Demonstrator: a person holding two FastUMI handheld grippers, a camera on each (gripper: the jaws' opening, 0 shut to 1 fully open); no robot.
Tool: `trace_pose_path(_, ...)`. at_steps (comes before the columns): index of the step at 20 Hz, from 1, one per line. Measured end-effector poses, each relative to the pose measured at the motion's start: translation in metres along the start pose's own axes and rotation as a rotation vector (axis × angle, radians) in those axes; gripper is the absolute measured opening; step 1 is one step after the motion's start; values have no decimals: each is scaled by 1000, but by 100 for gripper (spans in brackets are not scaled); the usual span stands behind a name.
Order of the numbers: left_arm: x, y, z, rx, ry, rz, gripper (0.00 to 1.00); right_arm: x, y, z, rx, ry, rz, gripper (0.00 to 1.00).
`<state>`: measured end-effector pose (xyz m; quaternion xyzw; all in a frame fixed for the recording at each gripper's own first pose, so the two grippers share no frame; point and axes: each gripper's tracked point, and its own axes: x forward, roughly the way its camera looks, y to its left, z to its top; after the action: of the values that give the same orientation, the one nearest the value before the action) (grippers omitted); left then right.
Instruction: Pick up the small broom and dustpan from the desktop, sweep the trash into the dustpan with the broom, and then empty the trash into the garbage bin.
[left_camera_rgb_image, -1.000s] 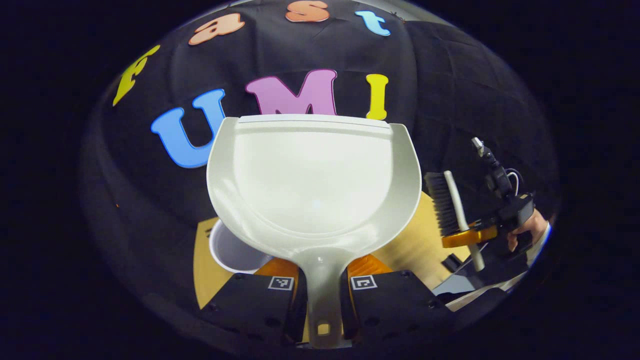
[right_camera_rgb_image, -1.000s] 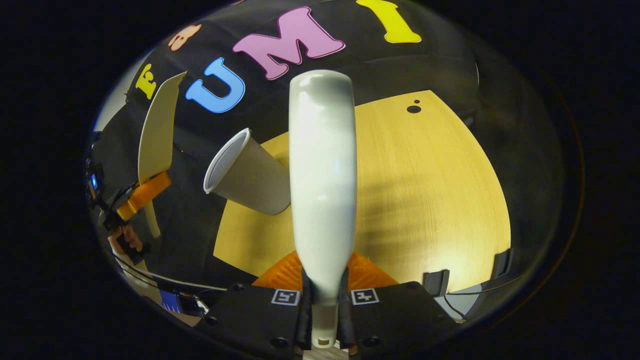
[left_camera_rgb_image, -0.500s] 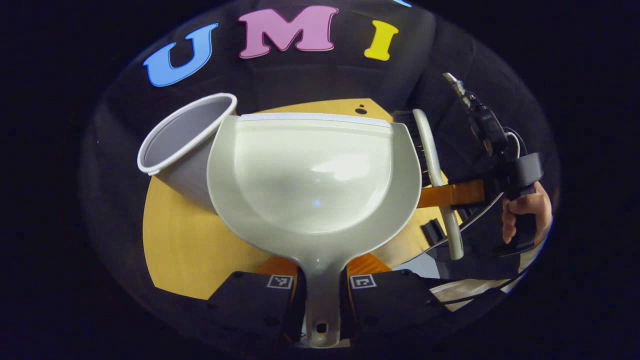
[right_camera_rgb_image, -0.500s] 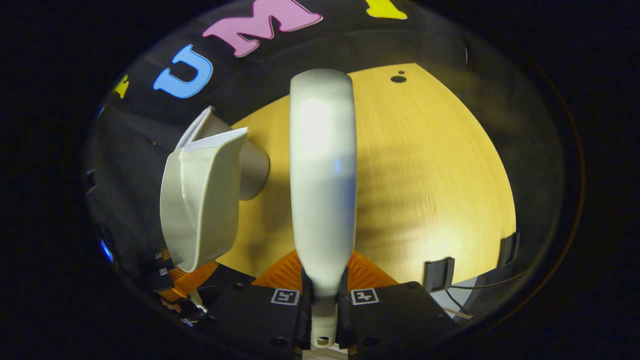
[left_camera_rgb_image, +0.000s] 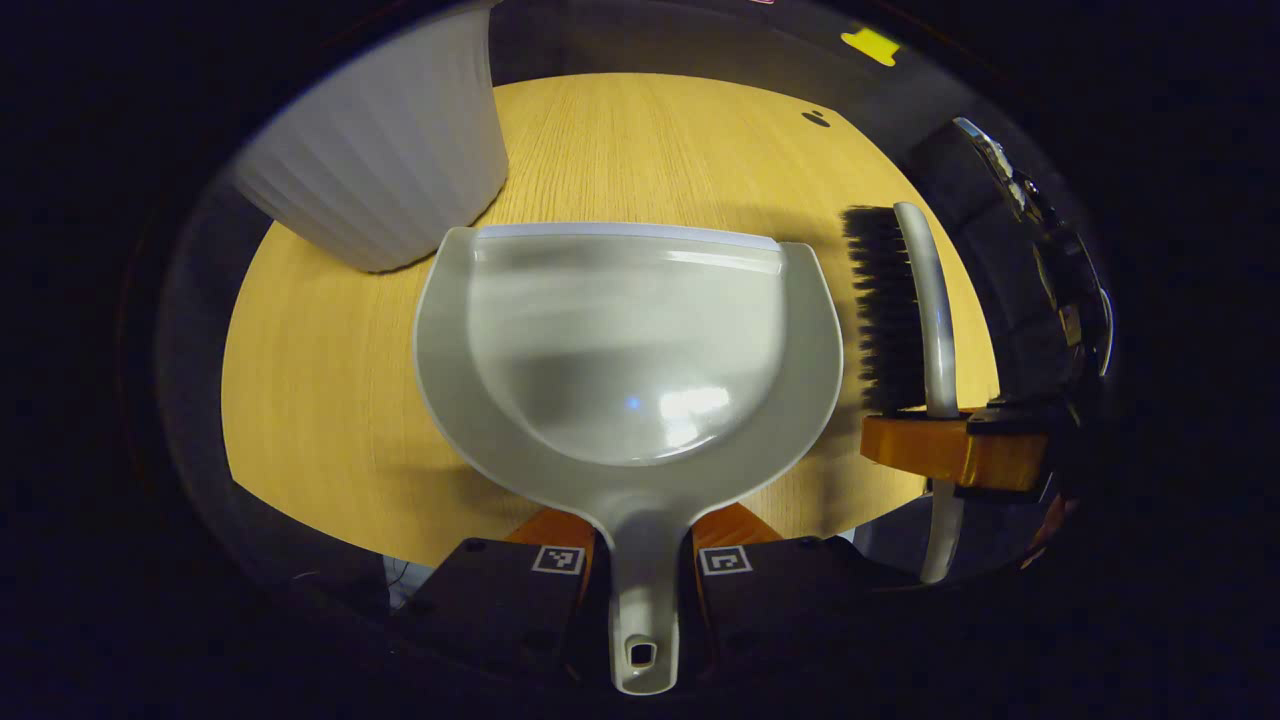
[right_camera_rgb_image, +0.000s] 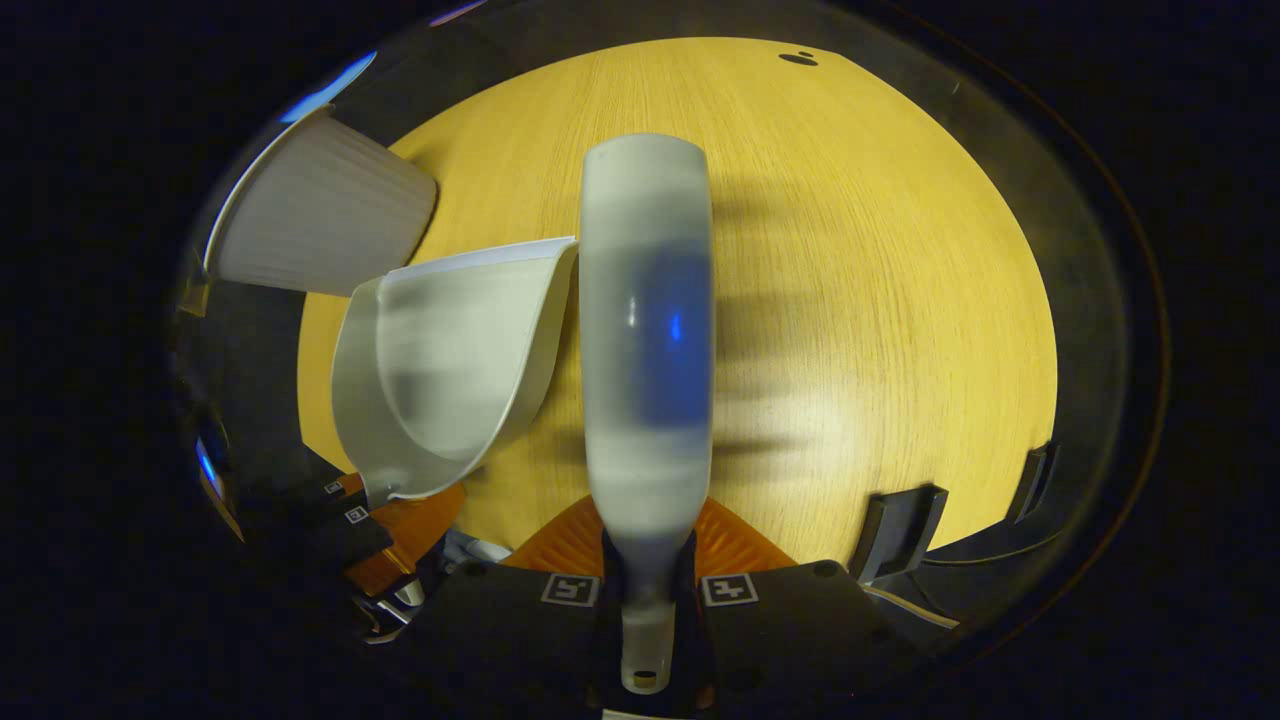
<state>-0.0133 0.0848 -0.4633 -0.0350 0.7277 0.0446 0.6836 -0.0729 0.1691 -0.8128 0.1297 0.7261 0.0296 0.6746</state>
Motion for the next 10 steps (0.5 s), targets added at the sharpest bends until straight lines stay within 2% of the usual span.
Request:
trace_pose_path(4,-6,4,11,-20,32,4,25,19,-17,-5,5,52,-79,23)
trace_pose_path(8,-4,3,12,-21,32,-7,25,27,-19,-8,32,91,-86,23)
trace_pose_path(9,-3,3,10,-24,35,-9,25,31,-18,-6,38,83,-79,19)
trace_pose_path(10,-2,4,10,-22,36,-6,25,34,-19,-7,38,98,-83,24)
